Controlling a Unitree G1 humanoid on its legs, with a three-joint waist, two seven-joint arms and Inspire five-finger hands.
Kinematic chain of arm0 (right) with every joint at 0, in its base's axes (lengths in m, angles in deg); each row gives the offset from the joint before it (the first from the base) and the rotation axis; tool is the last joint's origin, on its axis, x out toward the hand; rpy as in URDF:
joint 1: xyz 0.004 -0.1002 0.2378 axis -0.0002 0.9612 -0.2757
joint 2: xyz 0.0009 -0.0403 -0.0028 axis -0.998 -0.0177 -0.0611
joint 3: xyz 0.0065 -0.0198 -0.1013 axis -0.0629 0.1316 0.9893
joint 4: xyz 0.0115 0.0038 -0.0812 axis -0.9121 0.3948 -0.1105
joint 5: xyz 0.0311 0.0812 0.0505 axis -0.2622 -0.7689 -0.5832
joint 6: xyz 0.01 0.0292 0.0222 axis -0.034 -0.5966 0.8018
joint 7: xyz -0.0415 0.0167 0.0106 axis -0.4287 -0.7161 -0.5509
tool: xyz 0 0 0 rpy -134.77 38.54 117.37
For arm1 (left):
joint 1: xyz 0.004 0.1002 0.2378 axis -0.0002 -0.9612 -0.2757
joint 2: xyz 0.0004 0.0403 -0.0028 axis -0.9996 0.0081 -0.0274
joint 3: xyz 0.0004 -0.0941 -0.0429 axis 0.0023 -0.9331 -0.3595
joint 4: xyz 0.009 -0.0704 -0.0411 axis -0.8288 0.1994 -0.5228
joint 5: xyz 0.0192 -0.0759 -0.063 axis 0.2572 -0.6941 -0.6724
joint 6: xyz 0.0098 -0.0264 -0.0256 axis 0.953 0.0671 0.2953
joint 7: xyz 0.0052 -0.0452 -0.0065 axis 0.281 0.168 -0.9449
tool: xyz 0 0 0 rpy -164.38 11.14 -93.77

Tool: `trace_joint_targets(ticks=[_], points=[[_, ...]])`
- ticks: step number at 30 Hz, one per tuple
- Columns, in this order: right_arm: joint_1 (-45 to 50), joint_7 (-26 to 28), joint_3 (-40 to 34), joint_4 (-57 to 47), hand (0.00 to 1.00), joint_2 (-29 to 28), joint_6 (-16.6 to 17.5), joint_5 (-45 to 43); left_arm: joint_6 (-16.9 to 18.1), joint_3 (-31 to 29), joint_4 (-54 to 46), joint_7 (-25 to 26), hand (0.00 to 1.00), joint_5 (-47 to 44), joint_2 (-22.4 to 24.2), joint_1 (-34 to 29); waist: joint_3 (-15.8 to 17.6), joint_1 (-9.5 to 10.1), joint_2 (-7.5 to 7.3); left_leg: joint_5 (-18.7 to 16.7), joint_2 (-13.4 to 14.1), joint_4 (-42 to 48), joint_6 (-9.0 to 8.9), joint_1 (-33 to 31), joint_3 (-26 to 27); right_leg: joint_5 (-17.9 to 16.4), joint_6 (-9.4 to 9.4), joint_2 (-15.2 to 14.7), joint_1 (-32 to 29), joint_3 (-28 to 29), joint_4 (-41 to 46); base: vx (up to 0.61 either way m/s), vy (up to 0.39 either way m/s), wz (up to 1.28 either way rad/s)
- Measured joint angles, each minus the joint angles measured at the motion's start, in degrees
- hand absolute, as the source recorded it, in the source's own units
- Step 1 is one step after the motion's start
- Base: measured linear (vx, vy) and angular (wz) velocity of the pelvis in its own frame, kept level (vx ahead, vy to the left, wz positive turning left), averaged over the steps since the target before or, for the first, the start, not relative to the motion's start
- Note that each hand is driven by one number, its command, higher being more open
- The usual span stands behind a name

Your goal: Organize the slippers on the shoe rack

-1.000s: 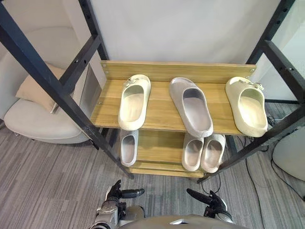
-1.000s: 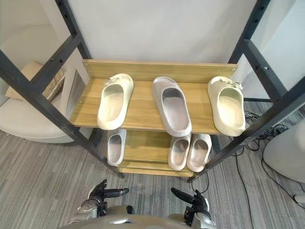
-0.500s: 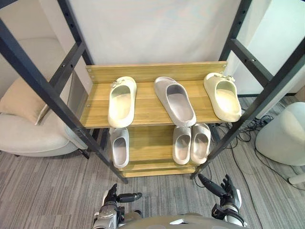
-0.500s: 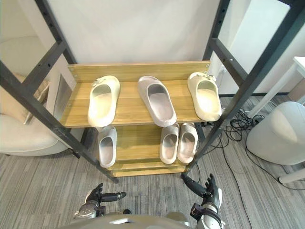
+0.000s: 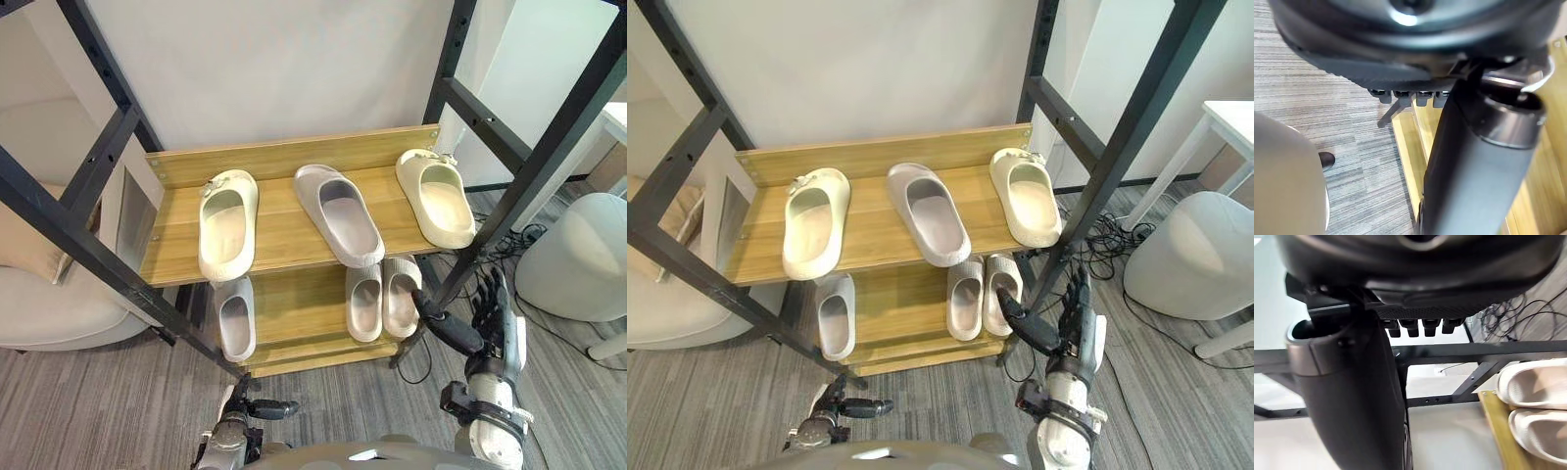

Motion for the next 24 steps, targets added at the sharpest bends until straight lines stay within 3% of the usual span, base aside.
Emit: trace_joint_targets(ticks=[4,11,24], points=[[1.0,-0.8,4.9,-3.3,1.00,2.3,1.2,4.7,0.9,5.7,2.4,0.4,1.00,1.5,-0.8,2.1,-0.1,-0.26,-0.28,0.0,-0.4,0.0,0.03,0.1,-0.5,0.2,0.29,-0.3,0.3,0.0,-0.3,-0.04,-0.006,0.02],[0.5,-2.7,9.3,-6.3,1.00,5.7,2.7,10.7,1.6,9.7,4.8,1.1,1.00,2.2,-1.3,3.6,-0.6,-1.23,-1.02,0.1,-0.8,0.3,0.22,0.3,-1.6,0.6,0.59,-0.6,1.1,-0.4,-0.7,-0.01,-0.008,0.02],[-0.6,-5.9,13.9,-11.2,1.00,10.7,3.9,14.8,2.1,11.8,5.6,1.3,1.00,2.2,-1.4,4.2,-0.6,-1.49,-1.35,0.1,-0.8,0.4,0.25,0.8,-3.2,0.7,0.55,-0.7,2.8,-1.7,-1.6,-0.01,-0.016,0.04]])
